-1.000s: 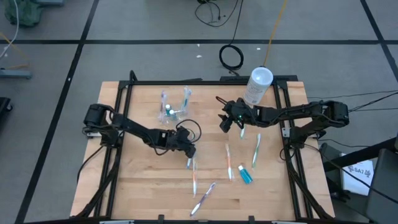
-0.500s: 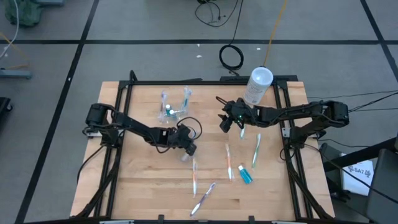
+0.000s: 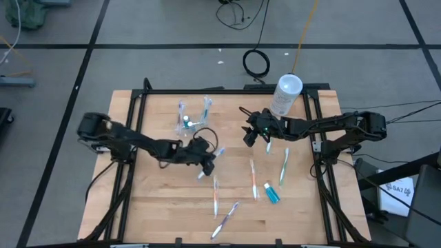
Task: Pick & Place toothbrushing station
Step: Put the blue toothbrush into the left compartment of the transparent organizer
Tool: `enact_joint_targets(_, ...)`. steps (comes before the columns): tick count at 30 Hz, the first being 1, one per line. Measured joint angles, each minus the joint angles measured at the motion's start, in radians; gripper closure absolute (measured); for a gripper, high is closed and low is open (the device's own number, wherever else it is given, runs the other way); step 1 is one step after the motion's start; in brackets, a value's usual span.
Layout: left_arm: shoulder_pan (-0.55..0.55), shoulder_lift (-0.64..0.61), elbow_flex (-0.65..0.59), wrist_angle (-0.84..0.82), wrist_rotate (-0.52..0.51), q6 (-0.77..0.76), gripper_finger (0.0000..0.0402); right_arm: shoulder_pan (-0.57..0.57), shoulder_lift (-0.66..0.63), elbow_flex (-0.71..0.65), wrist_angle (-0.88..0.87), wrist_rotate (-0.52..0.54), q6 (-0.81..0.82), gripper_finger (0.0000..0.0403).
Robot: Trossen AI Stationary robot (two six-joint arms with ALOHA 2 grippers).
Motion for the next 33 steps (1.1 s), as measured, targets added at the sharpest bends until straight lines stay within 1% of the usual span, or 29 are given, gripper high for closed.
enact_joint_targets(2, -0.023, -0.086, 0.000, -0.011, -0.067, 0.068, 0.0398, 0.000, 0.000, 0.000, 0.000, 0.000, 0.000, 0.0241)
enact_joint_targets(5, -0.059, -0.207, 0.002, -0.021, -0.208, 0.194, 0.0398, 0.000, 0.000, 0.000, 0.000, 0.000, 0.000, 0.0241)
enact_joint_targets(8, -0.100, -0.307, 0.002, -0.043, -0.420, 0.324, 0.0399, 0.000, 0.000, 0.000, 0.000, 0.000, 0.000, 0.0243)
enact_joint_targets(11, -0.134, -0.373, 0.002, -0.041, -0.656, 0.454, 0.0398, 0.000, 0.000, 0.000, 0.000, 0.000, 0.000, 0.0242)
enact_joint_targets(14, -0.154, -0.394, 0.002, -0.046, -0.905, 0.538, 0.0399, 0.000, 0.000, 0.000, 0.000, 0.000, 0.000, 0.0241)
enact_joint_targets(17, -0.149, -0.394, -0.008, -0.105, -1.078, 0.557, 0.0398, 0.000, 0.000, 0.000, 0.000, 0.000, 0.000, 0.0242)
enact_joint_targets(18, -0.144, -0.394, -0.022, -0.123, -1.113, 0.537, 0.0398, 0.000, 0.000, 0.000, 0.000, 0.000, 0.000, 0.0242)
enact_joint_targets(24, -0.084, -0.394, -0.145, -0.134, -1.234, 0.374, 0.0398, 0.000, 0.000, 0.000, 0.000, 0.000, 0.000, 0.0242)
enact_joint_targets(28, -0.040, -0.403, -0.222, -0.132, -1.243, 0.253, 0.0398, 0.000, 0.000, 0.000, 0.000, 0.000, -0.004, 0.0243)
enact_joint_targets(33, 0.020, -0.403, -0.280, -0.132, -1.241, 0.183, 0.0399, 0.000, 0.000, 0.000, 0.003, 0.000, -0.026, 0.0241)
